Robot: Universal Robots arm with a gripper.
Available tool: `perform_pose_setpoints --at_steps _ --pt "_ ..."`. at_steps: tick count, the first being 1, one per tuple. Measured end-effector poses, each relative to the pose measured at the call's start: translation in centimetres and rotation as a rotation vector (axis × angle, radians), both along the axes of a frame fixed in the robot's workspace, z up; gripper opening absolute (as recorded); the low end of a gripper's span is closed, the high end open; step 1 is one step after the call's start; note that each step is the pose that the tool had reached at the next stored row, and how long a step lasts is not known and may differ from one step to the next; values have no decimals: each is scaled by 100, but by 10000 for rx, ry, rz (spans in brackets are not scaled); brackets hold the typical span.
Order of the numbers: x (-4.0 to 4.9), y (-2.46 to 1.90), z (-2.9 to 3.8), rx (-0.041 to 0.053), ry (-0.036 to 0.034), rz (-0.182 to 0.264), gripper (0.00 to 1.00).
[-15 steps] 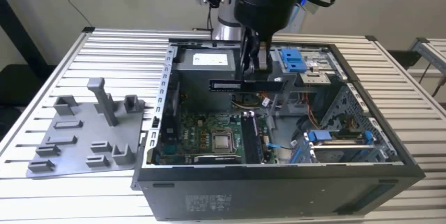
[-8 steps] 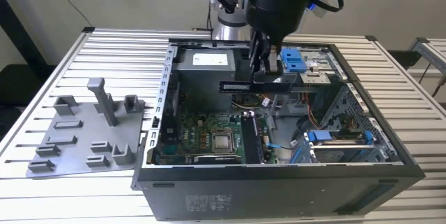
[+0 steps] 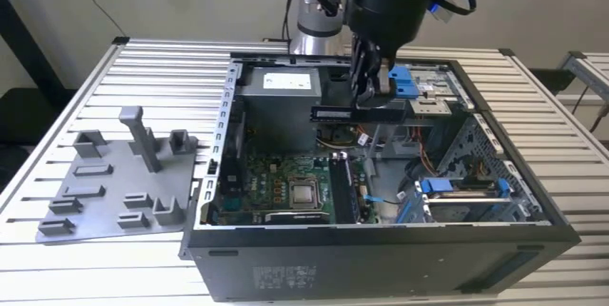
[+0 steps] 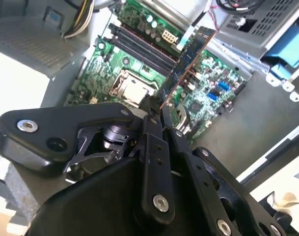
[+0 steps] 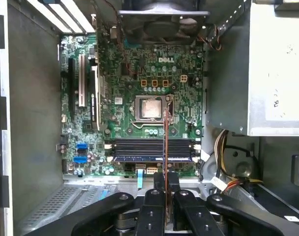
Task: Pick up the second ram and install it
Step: 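Pick up the second ram and move it above second insertion slot, then insert the second ram into the second slot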
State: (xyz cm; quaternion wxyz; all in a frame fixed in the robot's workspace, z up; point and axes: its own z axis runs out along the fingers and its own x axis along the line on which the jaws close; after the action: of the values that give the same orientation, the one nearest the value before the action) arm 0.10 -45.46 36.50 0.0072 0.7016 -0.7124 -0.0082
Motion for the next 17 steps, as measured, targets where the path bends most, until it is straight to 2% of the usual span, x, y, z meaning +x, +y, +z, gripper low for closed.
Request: perform_pose_setpoints --at_steps 4,17 --pt "77 57 -3 1 0 -3 14" --pt "85 62 -3 -1 0 -27 14"
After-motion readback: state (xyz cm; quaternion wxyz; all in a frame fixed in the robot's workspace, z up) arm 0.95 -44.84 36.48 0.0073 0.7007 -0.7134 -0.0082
